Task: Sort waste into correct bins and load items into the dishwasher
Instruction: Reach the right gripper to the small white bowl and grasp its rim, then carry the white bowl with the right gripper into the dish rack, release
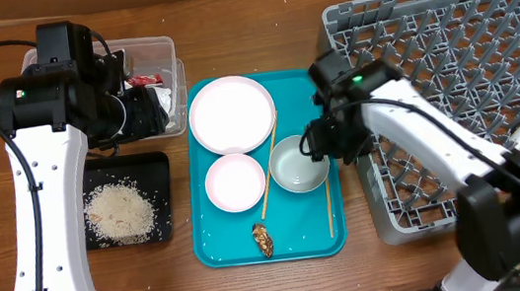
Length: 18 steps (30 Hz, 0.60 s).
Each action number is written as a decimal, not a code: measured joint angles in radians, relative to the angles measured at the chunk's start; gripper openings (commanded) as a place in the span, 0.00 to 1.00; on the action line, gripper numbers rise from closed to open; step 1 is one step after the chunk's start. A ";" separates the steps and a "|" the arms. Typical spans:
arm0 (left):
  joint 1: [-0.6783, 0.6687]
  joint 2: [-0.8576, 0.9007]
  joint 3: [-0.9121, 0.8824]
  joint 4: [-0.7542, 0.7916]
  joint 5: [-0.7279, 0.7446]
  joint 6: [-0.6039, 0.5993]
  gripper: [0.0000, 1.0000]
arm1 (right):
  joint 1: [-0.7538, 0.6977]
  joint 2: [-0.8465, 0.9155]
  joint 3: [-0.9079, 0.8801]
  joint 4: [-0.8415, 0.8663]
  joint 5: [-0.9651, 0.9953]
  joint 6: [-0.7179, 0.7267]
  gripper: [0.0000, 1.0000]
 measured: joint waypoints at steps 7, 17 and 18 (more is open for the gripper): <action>0.000 0.000 0.000 0.000 0.000 0.000 0.62 | 0.023 0.054 -0.063 0.066 0.020 0.053 0.42; 0.000 0.000 0.000 0.000 0.000 0.000 0.63 | 0.023 0.054 -0.107 0.108 0.027 0.073 0.04; 0.000 0.000 0.000 0.000 0.000 0.000 0.63 | 0.023 0.054 -0.107 0.111 0.026 0.076 0.04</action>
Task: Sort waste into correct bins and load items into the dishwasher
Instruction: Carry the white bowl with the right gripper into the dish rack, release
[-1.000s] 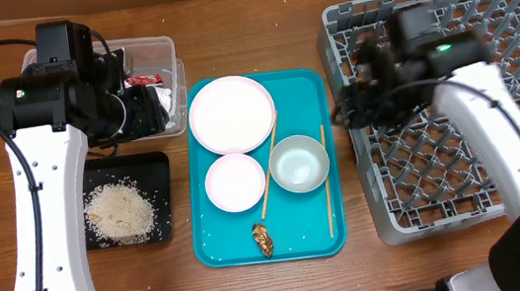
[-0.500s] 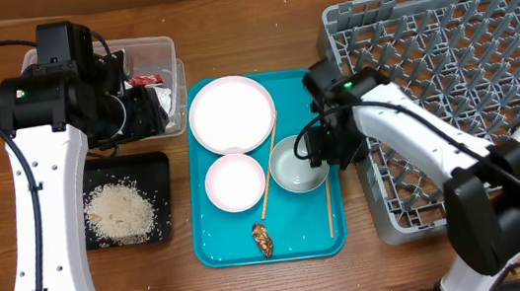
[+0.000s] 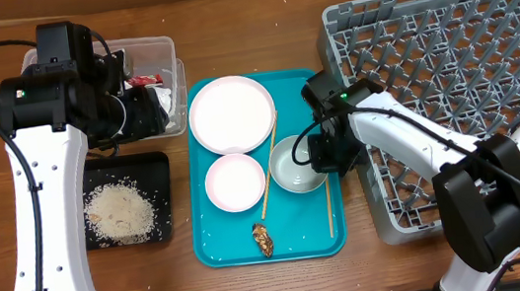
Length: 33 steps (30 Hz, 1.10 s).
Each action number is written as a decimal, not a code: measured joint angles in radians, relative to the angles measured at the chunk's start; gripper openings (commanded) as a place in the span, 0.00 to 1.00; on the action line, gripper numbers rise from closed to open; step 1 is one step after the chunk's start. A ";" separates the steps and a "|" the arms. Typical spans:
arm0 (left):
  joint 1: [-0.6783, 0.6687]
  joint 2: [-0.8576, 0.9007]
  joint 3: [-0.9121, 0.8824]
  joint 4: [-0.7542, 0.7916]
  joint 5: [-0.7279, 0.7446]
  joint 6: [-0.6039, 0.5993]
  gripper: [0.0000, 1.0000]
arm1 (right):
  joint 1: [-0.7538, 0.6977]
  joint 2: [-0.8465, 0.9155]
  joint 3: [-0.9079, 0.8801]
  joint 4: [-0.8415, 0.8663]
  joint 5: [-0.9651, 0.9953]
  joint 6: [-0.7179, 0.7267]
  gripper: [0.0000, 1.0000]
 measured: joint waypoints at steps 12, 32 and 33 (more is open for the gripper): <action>0.000 0.000 0.000 0.001 -0.001 0.000 0.63 | -0.001 -0.008 0.192 -0.143 0.051 -0.001 0.04; 0.000 0.000 0.000 0.001 -0.015 0.000 0.67 | -0.449 -0.138 0.378 0.201 0.874 -0.075 0.04; 0.000 0.000 0.000 0.002 -0.015 0.000 0.67 | -0.474 -0.138 0.378 0.226 0.896 -0.089 0.04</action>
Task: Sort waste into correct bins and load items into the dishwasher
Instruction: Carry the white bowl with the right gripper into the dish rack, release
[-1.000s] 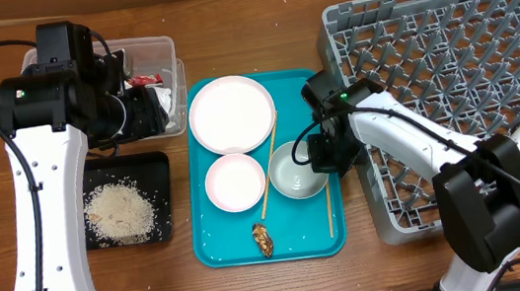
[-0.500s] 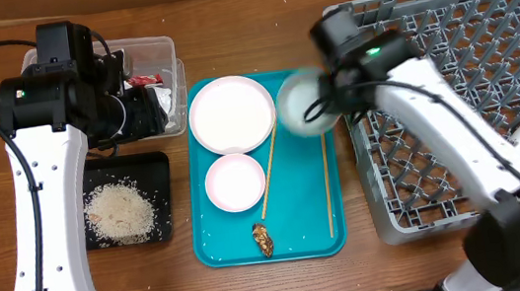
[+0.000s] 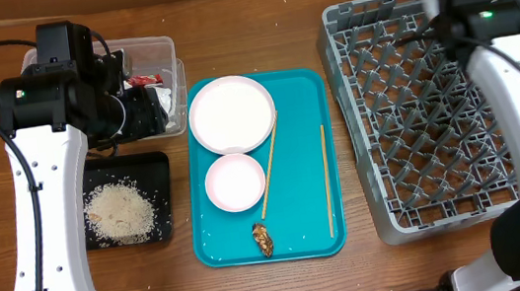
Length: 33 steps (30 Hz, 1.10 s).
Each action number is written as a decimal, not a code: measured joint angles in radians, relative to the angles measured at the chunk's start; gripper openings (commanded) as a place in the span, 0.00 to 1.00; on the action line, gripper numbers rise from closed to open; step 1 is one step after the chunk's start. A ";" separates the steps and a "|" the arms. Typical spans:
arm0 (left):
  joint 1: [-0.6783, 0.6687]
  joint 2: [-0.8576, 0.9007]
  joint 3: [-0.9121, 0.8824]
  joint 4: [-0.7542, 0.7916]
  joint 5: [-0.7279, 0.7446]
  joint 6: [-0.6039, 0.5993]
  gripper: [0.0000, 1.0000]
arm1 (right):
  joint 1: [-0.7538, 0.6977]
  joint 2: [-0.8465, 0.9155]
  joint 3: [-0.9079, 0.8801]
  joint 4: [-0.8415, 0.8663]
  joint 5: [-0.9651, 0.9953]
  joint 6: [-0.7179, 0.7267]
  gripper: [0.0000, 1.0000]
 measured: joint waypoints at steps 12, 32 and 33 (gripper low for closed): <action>0.000 0.000 0.000 0.004 0.000 0.000 0.69 | -0.198 0.188 0.000 0.201 0.426 -0.067 0.04; 0.000 0.000 0.000 -0.001 0.000 -0.011 0.70 | -0.063 0.346 0.004 -0.068 0.294 -0.015 0.38; 0.000 0.000 0.000 -0.002 0.000 -0.011 0.70 | -0.052 0.346 0.005 -0.098 0.280 -0.005 0.43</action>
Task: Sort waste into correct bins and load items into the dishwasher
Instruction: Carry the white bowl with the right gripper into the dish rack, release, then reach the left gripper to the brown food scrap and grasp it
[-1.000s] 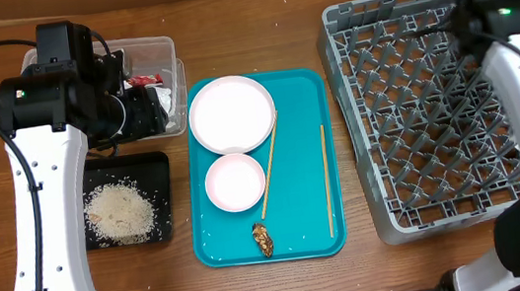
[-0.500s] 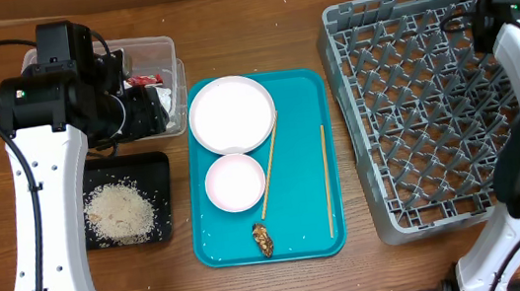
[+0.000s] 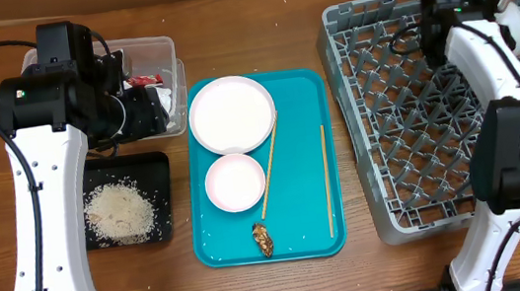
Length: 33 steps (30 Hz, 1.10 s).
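Observation:
My right gripper (image 3: 505,14) is over the far right corner of the grey dish rack (image 3: 419,146), shut on a pale bowl (image 3: 517,26) that stands on edge among the pegs. On the teal tray (image 3: 306,234) lie a large white plate (image 3: 230,114), a small white bowl (image 3: 235,181), two wooden chopsticks (image 3: 269,164) (image 3: 327,179) and a brown food scrap (image 3: 264,239). My left gripper (image 3: 158,108) hangs over the clear plastic bin (image 3: 151,51). Its jaws are too dark to read.
A black tray (image 3: 154,168) holding a heap of rice stands left of the teal tray. The clear bin holds wrappers and scraps. My right arm's white link crosses the rack from its near right side to its far edge.
My right gripper was above the rack's far edge with the bowl up at the frame's top. Now it is lower, with the bowl in the rack's far right corner. The left arm is unchanged.
My right gripper was at the pale bowl on the tray's right side, then closer around its rim. Later the bowl was gone from the tray and held over the rack's far edge. Now it is down in the rack's far right corner. The left arm stayed over the bin.

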Each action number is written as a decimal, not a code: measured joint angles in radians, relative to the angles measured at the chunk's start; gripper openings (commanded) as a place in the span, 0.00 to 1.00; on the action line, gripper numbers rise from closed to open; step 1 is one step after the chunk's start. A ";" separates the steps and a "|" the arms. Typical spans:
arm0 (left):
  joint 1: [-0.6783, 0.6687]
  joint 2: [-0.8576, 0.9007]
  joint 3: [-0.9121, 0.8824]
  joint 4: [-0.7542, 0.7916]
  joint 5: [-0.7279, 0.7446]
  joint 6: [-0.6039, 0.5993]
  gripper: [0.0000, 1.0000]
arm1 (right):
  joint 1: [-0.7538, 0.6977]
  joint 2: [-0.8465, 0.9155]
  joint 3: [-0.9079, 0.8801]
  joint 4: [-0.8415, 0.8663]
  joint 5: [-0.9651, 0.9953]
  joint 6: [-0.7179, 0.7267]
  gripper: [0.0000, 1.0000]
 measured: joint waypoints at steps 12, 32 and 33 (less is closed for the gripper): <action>0.000 0.000 0.000 -0.007 0.000 0.000 0.71 | 0.010 -0.142 -0.002 -0.146 -0.276 0.117 0.85; -0.220 0.000 -0.101 -0.030 -0.007 -0.009 0.71 | -0.039 -0.494 0.000 -0.533 -0.774 0.135 1.00; -0.251 0.000 -0.144 -0.036 -0.007 -0.023 0.71 | -0.039 -0.494 0.000 -0.534 -0.780 0.135 1.00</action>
